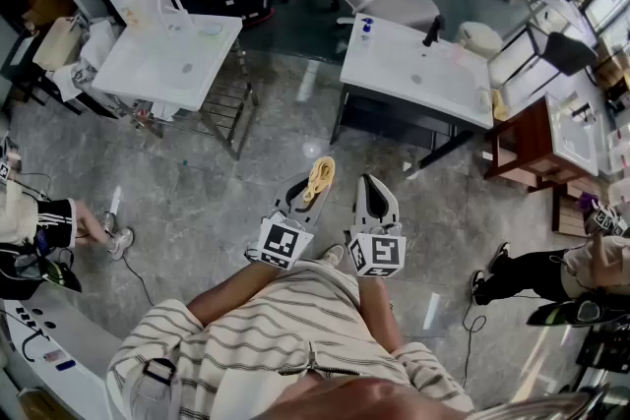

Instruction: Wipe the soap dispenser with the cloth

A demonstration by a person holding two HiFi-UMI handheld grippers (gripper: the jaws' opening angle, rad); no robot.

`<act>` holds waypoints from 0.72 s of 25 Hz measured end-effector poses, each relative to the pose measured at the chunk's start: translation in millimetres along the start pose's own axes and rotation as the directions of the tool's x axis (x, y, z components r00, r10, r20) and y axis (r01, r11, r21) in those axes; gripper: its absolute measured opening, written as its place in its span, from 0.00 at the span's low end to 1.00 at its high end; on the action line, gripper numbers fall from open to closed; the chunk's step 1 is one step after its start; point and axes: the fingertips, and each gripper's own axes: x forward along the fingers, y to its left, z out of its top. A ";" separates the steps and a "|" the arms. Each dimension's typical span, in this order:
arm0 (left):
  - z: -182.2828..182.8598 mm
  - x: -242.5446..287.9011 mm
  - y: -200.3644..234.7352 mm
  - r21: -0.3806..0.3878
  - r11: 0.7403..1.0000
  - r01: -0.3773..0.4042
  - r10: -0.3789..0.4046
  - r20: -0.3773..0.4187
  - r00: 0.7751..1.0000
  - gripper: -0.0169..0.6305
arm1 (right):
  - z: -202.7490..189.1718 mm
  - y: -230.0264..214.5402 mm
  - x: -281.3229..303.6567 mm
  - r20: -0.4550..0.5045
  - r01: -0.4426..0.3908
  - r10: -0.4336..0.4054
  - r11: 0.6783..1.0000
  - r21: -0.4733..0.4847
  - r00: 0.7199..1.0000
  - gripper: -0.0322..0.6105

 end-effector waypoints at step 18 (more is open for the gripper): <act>0.8 56.0 -52.7 0.007 0.999 -0.052 0.052 0.015 0.999 0.16 | 3.5 -78.6 -11.2 0.025 -0.050 0.049 0.998 0.037 0.998 0.05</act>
